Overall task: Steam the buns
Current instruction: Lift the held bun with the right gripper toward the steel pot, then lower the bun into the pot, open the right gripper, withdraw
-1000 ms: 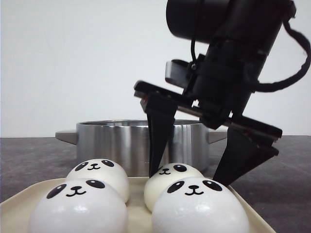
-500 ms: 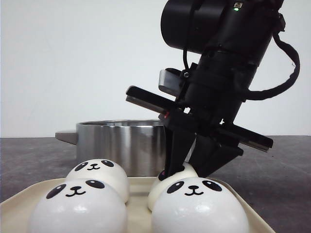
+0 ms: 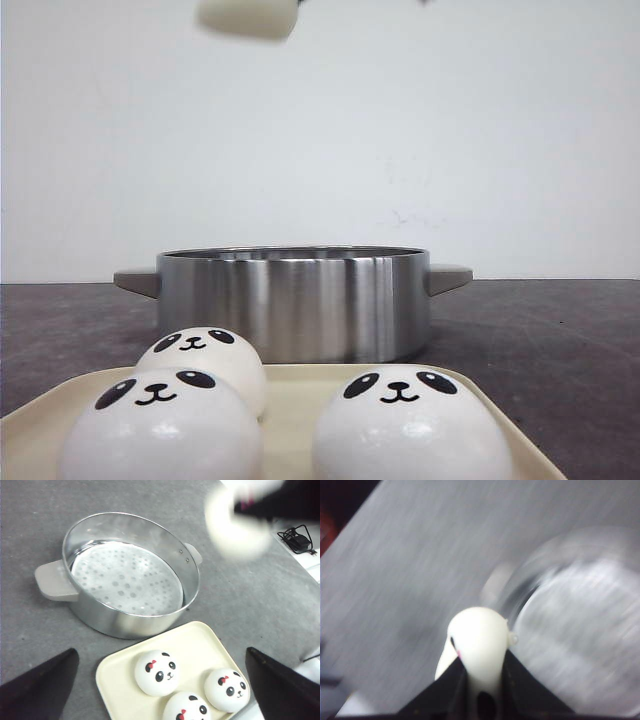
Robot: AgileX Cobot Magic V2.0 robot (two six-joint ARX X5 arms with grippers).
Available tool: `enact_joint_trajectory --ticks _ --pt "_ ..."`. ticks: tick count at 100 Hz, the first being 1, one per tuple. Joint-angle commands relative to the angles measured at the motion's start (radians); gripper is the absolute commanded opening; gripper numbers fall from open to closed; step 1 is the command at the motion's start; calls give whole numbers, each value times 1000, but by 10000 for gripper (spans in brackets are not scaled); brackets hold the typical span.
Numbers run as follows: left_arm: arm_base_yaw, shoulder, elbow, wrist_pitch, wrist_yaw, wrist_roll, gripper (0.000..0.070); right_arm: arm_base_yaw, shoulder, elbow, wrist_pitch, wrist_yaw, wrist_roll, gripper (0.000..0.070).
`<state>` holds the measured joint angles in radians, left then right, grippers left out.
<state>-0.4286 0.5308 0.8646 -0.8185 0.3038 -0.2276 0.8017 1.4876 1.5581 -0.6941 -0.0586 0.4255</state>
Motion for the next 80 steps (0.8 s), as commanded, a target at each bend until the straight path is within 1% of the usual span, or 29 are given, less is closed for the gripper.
enact_joint_trajectory --ticks 1,9,19,34,43,57,70,80 --pt "-13 3 12 11 -1 10 700 -27 58 60 -23 7 -75 1" --pt "-24 3 12 13 -2 10 700 -73 121 105 -68 6 -112 1" --pt "-26 3 12 19 -2 10 700 -119 209 115 -104 8 -150 1" --pt "-26 3 12 24 -2 10 700 -165 350 115 -113 7 -154 1" --pt "-26 3 12 14 -1 10 700 -179 430 115 -80 8 -156 1" --pt "-26 3 12 -16 -1 10 700 -198 529 115 6 14 -171 1" --pt "-25 3 12 -41 -2 10 700 -209 581 115 76 14 -167 1" --pt "-26 3 12 -53 -2 10 700 -217 607 115 99 10 -164 1"
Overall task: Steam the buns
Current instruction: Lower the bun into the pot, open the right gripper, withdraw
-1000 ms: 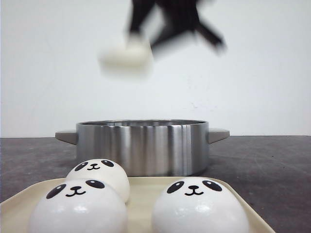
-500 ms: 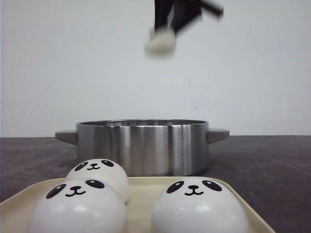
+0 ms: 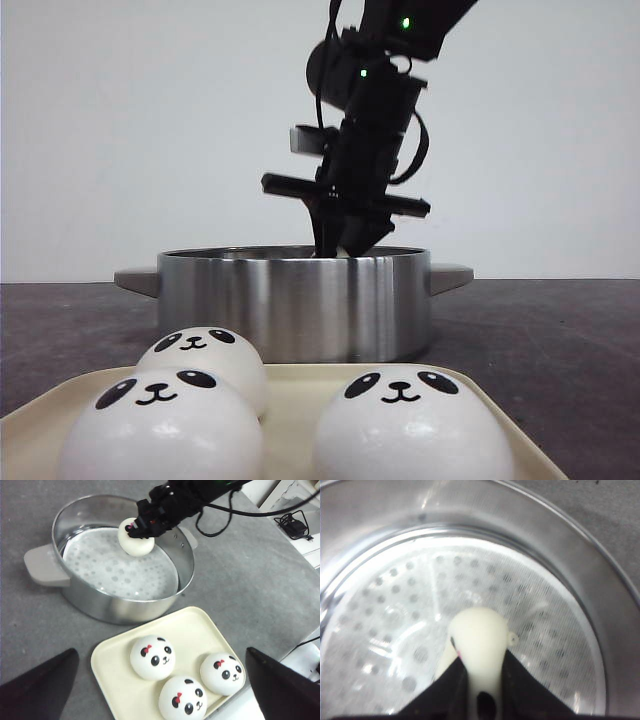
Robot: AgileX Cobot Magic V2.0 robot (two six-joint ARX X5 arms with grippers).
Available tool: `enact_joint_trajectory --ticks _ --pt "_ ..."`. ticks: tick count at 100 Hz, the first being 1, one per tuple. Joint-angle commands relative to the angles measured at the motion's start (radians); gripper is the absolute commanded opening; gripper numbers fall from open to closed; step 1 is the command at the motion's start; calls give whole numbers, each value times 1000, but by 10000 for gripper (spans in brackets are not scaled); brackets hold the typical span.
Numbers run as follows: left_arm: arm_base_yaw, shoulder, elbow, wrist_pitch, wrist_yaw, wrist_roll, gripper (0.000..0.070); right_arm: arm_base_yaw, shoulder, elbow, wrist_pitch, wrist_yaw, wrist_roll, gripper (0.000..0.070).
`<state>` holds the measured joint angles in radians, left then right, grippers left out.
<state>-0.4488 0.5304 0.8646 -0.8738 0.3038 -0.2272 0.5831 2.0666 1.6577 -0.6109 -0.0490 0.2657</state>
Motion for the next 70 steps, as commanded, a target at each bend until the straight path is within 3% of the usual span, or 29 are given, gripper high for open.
enact_joint_trajectory --ticks 1,12,17,31,37,70 --pt "-5 4 12 2 -2 10 700 0 30 15 17 0 -5 1" --pt "-5 4 12 -2 -2 10 700 -10 45 15 23 0 -5 4" --pt "-5 4 13 -2 -2 10 700 -11 46 15 25 -3 -4 38" --pt "-5 4 12 -1 -2 10 700 -11 46 15 15 -11 -4 347" --pt "-5 4 13 -1 -2 10 700 -12 46 15 -1 -34 -5 416" --pt "-5 4 12 -2 -19 8 700 -11 37 83 -58 -7 -13 427"
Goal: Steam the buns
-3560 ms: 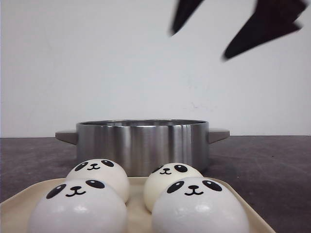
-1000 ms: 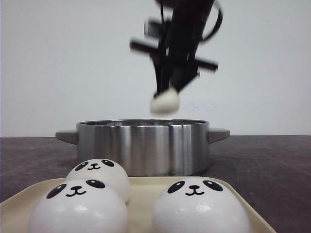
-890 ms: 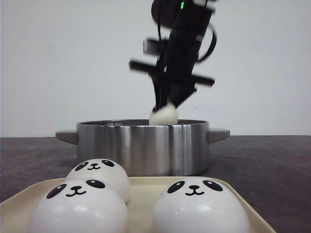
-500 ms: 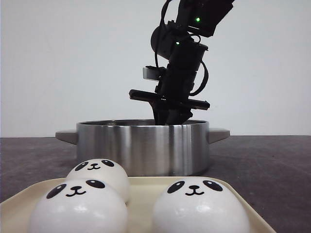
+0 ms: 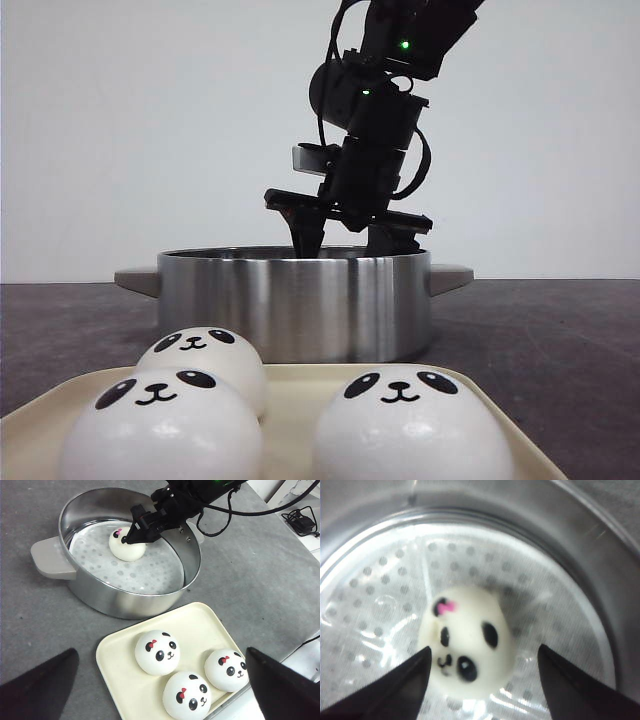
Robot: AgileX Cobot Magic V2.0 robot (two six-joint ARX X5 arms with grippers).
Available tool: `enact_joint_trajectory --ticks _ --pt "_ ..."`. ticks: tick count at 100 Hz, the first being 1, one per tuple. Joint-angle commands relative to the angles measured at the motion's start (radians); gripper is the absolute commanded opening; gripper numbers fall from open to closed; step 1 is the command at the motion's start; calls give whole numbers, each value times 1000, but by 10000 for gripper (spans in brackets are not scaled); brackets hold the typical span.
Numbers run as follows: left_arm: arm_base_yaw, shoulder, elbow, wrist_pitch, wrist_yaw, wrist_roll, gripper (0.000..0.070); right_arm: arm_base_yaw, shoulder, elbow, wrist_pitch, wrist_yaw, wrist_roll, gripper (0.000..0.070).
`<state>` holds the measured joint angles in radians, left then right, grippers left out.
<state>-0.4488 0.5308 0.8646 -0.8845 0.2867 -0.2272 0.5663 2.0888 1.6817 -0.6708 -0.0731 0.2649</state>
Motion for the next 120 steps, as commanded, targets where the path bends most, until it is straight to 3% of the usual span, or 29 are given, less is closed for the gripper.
enact_joint_trajectory --ticks 1,12,17,21,26,40,52,68,80,92,120 --pt "-5 3 12 10 -2 8 700 6 15 66 -2 21 -13 427" --pt "-5 3 12 9 -2 5 700 6 14 183 -95 29 -23 424" --pt "-5 3 12 9 -2 1 700 7 14 252 -161 28 -34 386" --pt "-5 4 12 10 -2 -7 700 13 8 307 -224 23 -55 257" --pt "-5 5 12 14 -2 -30 700 27 -8 364 -288 12 -89 0" --pt "-11 41 11 32 19 -94 700 108 -157 399 -348 65 -118 16" --pt "-28 107 11 15 28 -142 700 235 -340 399 -296 214 -134 16" --pt "-80 232 11 6 27 -168 700 455 -559 399 -182 404 -278 15" --pt "-129 344 11 27 3 -180 700 600 -685 399 -201 548 -326 15" --pt "-165 473 11 67 -17 -179 700 699 -790 399 -331 679 -285 13" --pt "-200 768 11 218 -18 -184 700 864 -960 399 -681 918 -88 9"
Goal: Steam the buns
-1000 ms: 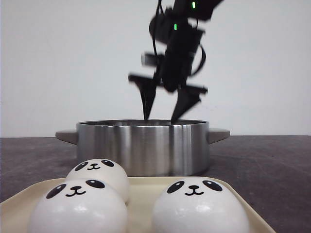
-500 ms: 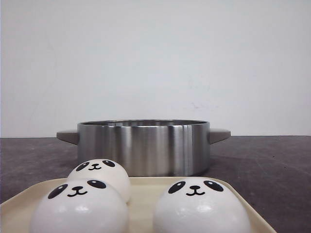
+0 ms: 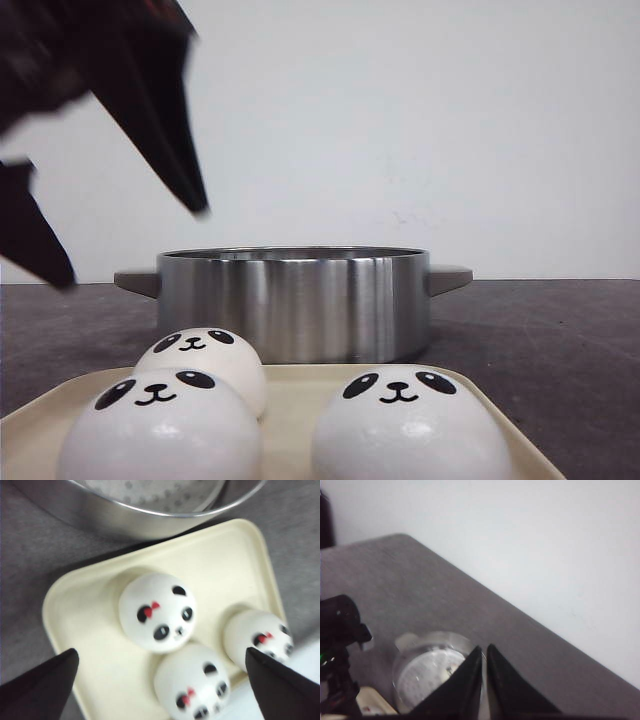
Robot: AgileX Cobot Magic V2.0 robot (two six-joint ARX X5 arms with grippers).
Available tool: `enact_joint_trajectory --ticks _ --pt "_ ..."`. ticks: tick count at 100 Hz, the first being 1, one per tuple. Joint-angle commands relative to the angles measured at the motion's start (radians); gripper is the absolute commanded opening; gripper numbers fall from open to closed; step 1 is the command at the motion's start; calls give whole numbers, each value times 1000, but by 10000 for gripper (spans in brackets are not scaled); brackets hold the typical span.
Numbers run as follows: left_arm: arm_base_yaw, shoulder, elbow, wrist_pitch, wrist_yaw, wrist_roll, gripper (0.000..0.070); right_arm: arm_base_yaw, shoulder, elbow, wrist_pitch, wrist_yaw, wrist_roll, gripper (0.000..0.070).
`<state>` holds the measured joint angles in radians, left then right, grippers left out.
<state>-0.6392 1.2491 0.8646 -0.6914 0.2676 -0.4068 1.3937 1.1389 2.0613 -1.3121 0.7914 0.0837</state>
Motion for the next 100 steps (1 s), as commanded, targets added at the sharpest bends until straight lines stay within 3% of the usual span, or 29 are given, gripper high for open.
enact_joint_trajectory --ticks 1,14,28,33,37,40,49,68,87,100 --pt "-10 59 11 29 2 -5 700 41 -13 19 -48 62 101 9" --pt "-10 166 11 79 -3 -7 700 71 -65 17 -110 177 185 9" --pt "-10 258 11 105 -5 -7 700 77 -111 8 -109 180 207 9" --pt "-10 284 11 108 -5 -7 651 77 -122 0 -109 183 216 9" --pt "-10 300 11 108 -5 -7 565 77 -129 -6 -109 186 221 9" --pt "-9 310 11 109 -6 -6 463 77 -132 -13 -109 188 224 9" --pt "-9 324 11 109 -6 -4 0 77 -142 -41 -109 209 228 9" --pt "-17 303 32 84 0 -4 10 77 -142 -115 -109 220 248 9" --pt "-45 164 118 39 80 -2 10 77 -142 -195 -108 238 276 10" --pt "-56 76 235 32 32 -2 10 77 -141 -201 -98 240 283 10"
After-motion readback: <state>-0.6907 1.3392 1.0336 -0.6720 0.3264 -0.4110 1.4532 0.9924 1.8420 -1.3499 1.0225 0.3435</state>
